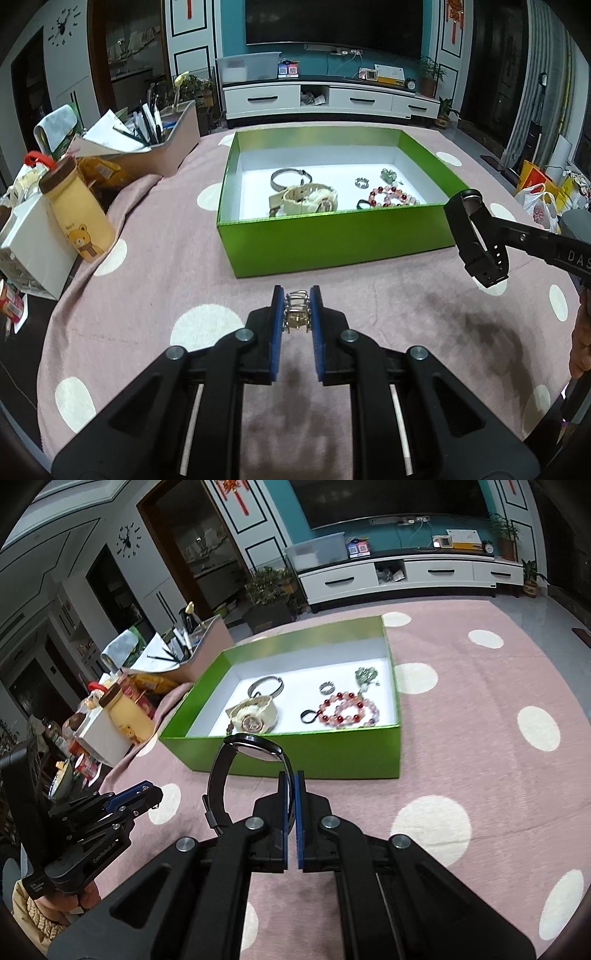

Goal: Organize jewelry
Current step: 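Carry the gold charm and black wristwatch over the green box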

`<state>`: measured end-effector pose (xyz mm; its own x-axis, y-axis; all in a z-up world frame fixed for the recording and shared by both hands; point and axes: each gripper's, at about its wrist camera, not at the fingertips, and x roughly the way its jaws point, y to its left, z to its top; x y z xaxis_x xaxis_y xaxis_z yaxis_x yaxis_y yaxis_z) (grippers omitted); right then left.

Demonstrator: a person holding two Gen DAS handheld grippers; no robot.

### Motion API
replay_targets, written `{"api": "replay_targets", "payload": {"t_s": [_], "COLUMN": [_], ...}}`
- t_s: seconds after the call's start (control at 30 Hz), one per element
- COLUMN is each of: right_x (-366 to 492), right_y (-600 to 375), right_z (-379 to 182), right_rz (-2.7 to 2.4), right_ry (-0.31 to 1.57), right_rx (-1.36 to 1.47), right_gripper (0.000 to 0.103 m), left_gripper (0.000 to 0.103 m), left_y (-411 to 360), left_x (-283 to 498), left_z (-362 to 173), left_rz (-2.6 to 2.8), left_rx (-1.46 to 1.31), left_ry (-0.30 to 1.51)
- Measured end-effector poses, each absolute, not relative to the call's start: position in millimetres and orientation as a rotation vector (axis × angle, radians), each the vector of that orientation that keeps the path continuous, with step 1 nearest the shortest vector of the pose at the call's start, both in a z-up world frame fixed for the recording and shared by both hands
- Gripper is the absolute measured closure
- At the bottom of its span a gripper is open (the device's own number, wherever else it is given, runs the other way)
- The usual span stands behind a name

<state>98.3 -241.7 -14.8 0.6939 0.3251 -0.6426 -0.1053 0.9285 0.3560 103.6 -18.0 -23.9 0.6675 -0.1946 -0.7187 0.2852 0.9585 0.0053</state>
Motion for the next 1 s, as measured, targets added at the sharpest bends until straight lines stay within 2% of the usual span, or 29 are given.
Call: {"api": "replay_targets", "payload": {"t_s": [0.67, 1.0], "right_x": [135.0, 186.1], "right_y": [-260.5, -261.0], "right_z": [13.1, 7.1], "right_rz": [0.202, 0.189], "right_ry": [0.694, 0.744], "right_rx": [0.272, 0.269], "right_gripper": [0.1, 0.1], "left_gripper": [0.089, 0.089], "left_y": [-48.2, -54.8], "left_x": [159.5, 221.8], "left_z": [15.8, 14.8], "left_rz": [-0.29, -0.284], "left_rx": [0.147, 0.099], "left_ry": [0.725, 0.786]}}
